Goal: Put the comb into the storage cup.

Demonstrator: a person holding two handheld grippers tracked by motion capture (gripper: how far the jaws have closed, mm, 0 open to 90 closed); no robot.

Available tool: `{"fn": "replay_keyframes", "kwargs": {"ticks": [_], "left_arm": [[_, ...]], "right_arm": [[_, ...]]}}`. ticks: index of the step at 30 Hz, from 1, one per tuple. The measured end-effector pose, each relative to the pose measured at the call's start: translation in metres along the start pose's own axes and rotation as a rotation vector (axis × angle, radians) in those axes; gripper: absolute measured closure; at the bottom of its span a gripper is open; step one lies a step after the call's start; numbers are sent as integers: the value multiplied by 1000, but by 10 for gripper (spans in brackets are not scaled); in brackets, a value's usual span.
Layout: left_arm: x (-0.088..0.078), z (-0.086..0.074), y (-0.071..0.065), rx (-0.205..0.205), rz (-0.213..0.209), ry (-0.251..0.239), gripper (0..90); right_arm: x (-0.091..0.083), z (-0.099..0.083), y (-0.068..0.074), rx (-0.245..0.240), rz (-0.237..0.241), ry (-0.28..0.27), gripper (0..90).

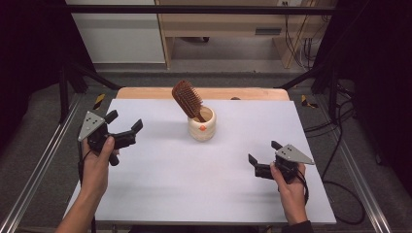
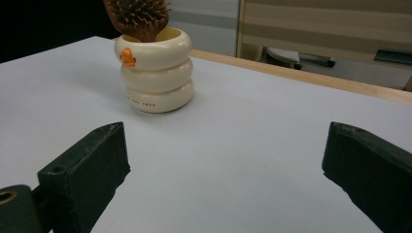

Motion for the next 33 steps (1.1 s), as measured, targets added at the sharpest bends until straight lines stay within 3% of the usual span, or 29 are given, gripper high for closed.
{"fn": "replay_keyframes", "kwargs": {"ticks": [9, 11, 16, 22, 33], "left_arm": [[-17, -13, 15, 6, -1, 1, 21], [-22, -18, 20, -10, -8, -6, 20], [-32, -30, 31, -29, 5, -10, 20], [-43, -40, 42, -23, 26, -21, 19], [-49, -66, 46, -39, 35, -16, 23]], "right_arm": [[0, -1, 1, -14, -9, -1, 33], [0, -2, 1, -27, -20, -10, 34], [0, -2, 1, -36, -24, -23, 33], [0, -3, 2, -49, -29, -26, 33], [-5, -4, 4, -55, -30, -50, 32]]}}
Point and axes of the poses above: each handheld gripper's, and its own axes: x roughly forward along the jaws, z roughly out of its top, y roughly to its left, the point moved 3 cm from there along x, roughly forward along the jaws, and after that the axes turned 14 degrees about y, right-handed, at the moved point
